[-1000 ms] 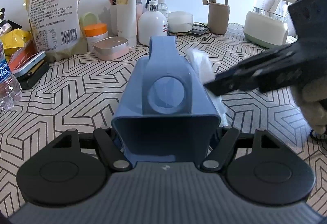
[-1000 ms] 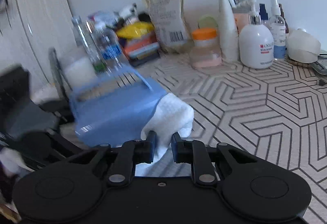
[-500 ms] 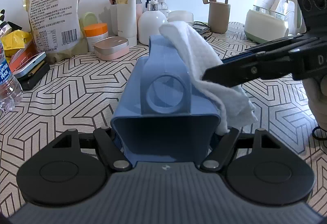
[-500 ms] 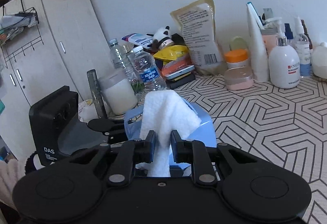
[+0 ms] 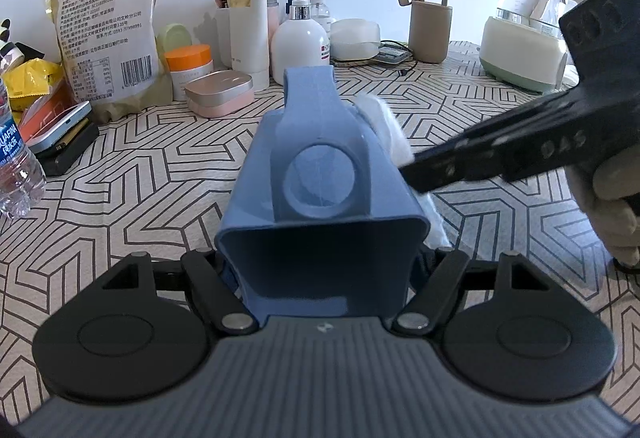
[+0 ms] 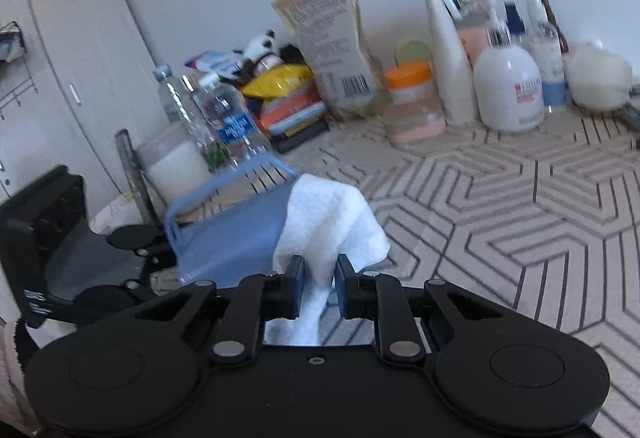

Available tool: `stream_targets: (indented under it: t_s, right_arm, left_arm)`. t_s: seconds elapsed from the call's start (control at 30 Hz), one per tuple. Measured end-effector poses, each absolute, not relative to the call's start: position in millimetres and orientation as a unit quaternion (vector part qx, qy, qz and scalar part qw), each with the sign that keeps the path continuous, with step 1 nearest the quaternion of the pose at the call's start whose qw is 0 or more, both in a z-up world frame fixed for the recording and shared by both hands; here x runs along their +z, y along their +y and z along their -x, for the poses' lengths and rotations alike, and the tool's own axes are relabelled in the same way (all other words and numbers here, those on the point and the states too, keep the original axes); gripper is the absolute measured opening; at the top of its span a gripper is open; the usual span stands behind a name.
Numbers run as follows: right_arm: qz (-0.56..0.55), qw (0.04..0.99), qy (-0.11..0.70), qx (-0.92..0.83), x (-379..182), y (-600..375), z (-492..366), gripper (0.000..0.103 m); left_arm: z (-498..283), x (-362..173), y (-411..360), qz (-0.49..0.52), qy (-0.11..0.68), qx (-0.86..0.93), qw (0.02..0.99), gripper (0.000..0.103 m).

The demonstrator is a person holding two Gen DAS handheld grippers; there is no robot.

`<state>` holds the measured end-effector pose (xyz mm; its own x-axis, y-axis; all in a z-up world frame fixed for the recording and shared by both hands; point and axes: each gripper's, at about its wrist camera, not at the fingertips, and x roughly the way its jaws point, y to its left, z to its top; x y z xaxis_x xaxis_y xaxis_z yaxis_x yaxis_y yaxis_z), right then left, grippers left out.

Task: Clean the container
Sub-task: 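Wipe the tissue down the container's outer wall with the right tool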

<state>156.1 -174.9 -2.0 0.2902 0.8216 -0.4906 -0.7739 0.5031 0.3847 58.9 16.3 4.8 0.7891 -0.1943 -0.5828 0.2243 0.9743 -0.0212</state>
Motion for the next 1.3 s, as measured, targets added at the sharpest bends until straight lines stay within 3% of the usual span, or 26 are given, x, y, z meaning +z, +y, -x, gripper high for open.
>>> stream_targets:
  t_s: [0.8,1.3]
  right_arm:
    - [-0.047,0.774,0.276,0.569,21.5,-173.7,-131.6,0.023]
    - [-0.093,0.789,0.305,0.525,7.6,-184.6,-160.2,0.026]
  left_arm:
    - [-59.4,4.9,17.5,-0.024,0.305,-0.107,0.946,0.074]
    - [-61.9,4.7,23.2,-0.024,0.305,-0.107,0.946,0.074]
